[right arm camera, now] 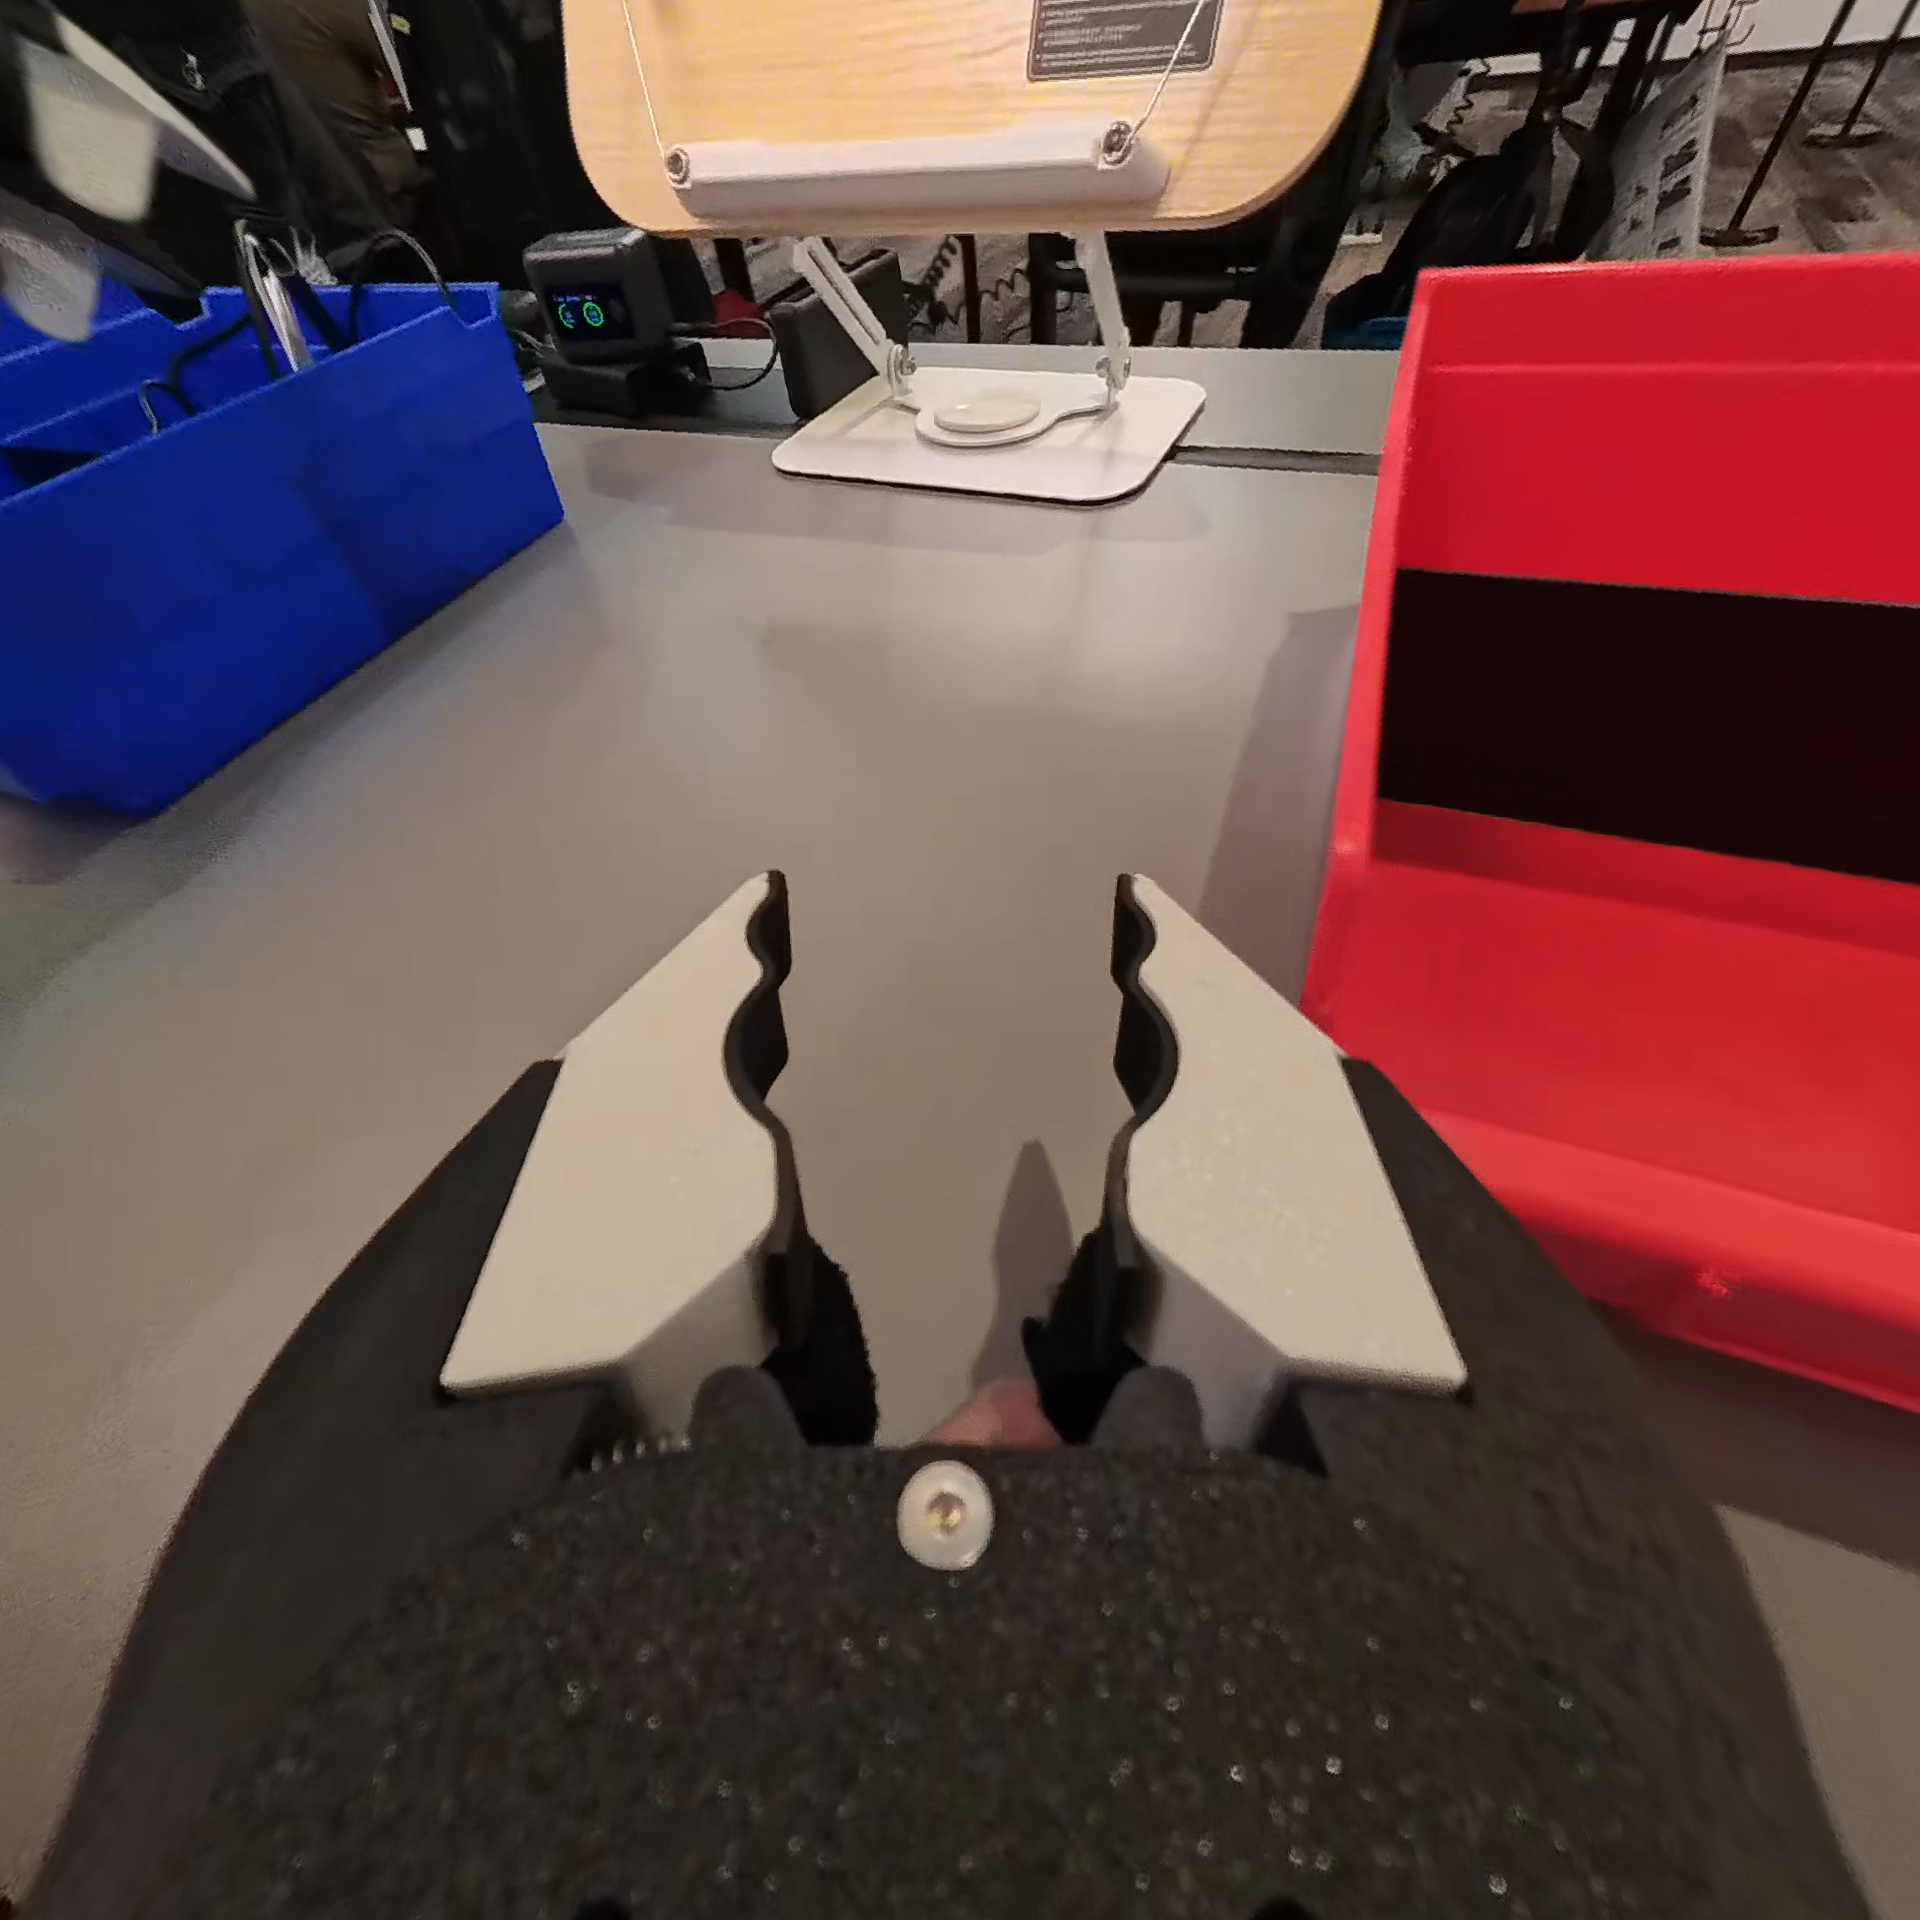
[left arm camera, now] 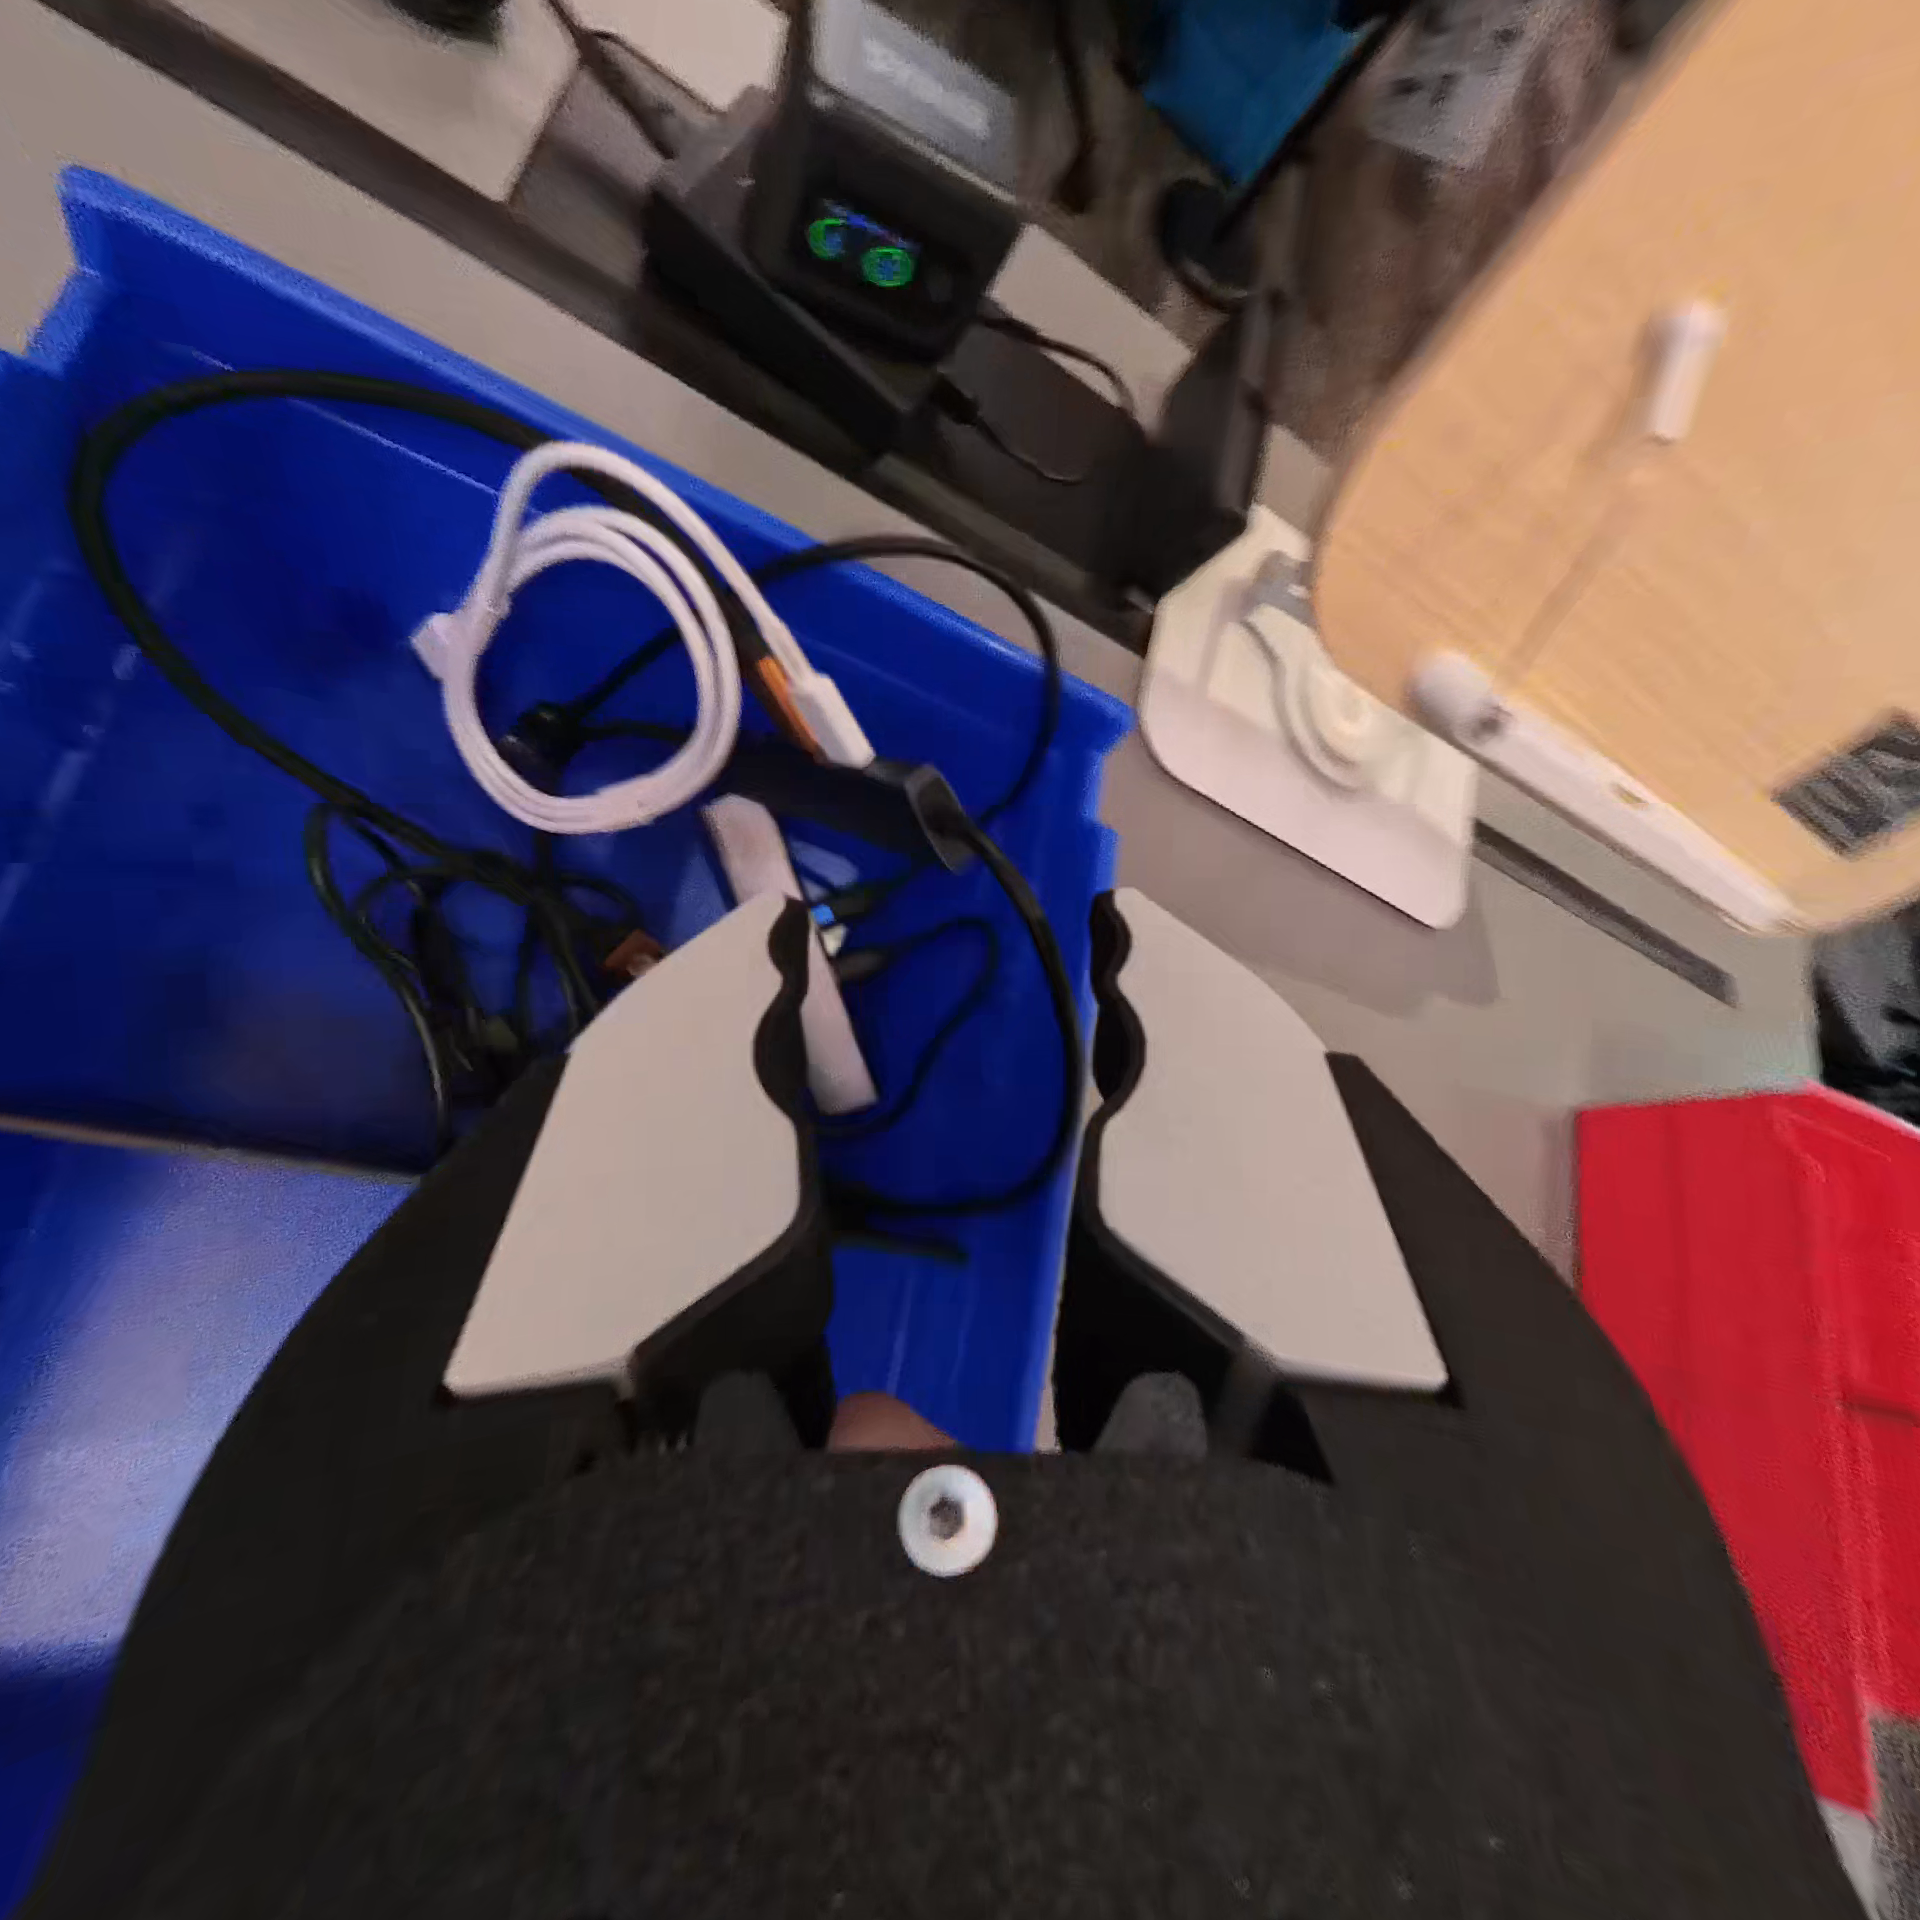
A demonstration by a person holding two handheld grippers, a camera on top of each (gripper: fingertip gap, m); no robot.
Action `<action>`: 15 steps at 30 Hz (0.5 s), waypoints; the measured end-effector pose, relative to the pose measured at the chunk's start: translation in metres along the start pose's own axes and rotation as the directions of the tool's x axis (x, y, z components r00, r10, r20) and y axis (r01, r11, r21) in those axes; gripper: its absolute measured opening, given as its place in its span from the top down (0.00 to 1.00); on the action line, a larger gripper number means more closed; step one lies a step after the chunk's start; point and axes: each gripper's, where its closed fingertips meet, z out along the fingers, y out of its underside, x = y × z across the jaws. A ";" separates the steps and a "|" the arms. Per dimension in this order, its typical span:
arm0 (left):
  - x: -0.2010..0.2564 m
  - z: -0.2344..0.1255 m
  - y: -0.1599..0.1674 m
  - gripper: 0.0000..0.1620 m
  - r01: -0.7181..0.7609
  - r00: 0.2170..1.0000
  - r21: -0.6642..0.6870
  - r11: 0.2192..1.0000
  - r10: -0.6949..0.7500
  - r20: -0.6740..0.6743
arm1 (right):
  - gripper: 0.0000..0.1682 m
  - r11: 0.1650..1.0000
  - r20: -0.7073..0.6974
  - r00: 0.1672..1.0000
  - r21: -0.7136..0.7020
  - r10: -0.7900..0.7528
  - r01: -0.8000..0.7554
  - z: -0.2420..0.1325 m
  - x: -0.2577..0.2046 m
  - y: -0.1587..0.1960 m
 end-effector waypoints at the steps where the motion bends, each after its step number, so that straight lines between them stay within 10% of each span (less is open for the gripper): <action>1: -0.004 0.011 -0.002 0.68 0.011 1.000 -0.021 1.000 -0.011 0.027 | 0.64 1.000 0.002 1.000 -0.002 0.003 -0.003 -0.001 0.002 0.001; 6: -0.014 0.040 -0.003 0.65 0.009 0.997 -0.168 0.986 0.003 0.074 | 0.63 0.999 0.034 0.999 -0.010 0.038 -0.038 -0.006 0.003 0.006; 15: -0.020 0.010 0.010 0.92 -0.153 0.988 -0.143 0.978 0.150 -0.028 | 0.64 0.999 0.057 0.997 -0.003 0.044 -0.043 -0.012 0.000 0.006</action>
